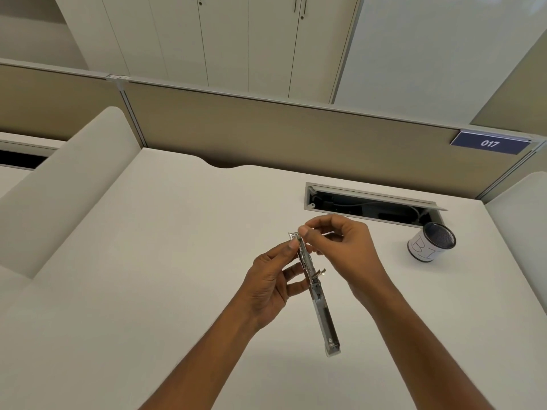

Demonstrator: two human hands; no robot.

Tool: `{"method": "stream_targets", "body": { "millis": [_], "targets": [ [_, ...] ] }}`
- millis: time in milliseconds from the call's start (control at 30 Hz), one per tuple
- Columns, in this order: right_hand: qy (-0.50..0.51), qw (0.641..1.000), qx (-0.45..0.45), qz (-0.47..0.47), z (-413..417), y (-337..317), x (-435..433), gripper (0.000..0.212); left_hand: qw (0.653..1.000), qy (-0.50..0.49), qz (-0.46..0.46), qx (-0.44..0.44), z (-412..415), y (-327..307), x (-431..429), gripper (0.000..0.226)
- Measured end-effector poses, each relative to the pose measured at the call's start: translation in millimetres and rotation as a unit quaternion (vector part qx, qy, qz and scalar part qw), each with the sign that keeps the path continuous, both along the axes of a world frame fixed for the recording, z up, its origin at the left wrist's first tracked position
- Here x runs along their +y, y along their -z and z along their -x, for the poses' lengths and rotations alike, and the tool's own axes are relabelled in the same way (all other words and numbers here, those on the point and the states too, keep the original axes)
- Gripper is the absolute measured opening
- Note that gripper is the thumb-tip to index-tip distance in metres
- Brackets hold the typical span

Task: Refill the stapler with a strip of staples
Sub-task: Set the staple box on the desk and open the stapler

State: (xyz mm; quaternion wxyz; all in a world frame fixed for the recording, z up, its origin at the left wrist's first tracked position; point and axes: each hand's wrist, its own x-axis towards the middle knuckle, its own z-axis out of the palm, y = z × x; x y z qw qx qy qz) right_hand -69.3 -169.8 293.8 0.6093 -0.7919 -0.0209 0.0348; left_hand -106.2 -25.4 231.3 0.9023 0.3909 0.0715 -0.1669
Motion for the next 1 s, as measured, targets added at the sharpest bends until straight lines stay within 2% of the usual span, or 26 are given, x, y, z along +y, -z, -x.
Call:
{"method": "stream_targets", "body": {
  "millis": [233, 467, 700, 900, 1000],
  "targets": [
    [-0.001, 0.998, -0.029, 0.048, 1.3, 4.7, 5.8, 0.01, 1.0, -0.012, -0.009, -0.005, 1.5, 2.0, 1.8, 0.046],
    [-0.023, 0.995, -0.052, 0.083, 1.6, 4.8, 3.6, 0.007, 1.0, -0.015, -0.005, 0.0, 4.1, 5.3, -1.4, 0.048],
    [-0.056, 0.995, -0.028, 0.081, 7.7, 6.4, -1.4, 0.008, 1.0, -0.019, -0.001, 0.002, 6.9, 5.8, -0.2, 0.049],
    [-0.062, 0.997, 0.009, 0.053, 13.8, 8.6, -4.3, 0.008, 0.999, -0.028, -0.002, 0.015, 9.4, 6.4, 0.1, 0.031],
    [-0.064, 0.997, 0.023, 0.034, 15.6, 9.0, -5.1, 0.009, 0.999, -0.03, 0.002, 0.02, 11.1, 6.2, -0.3, 0.029]
  ]
}}
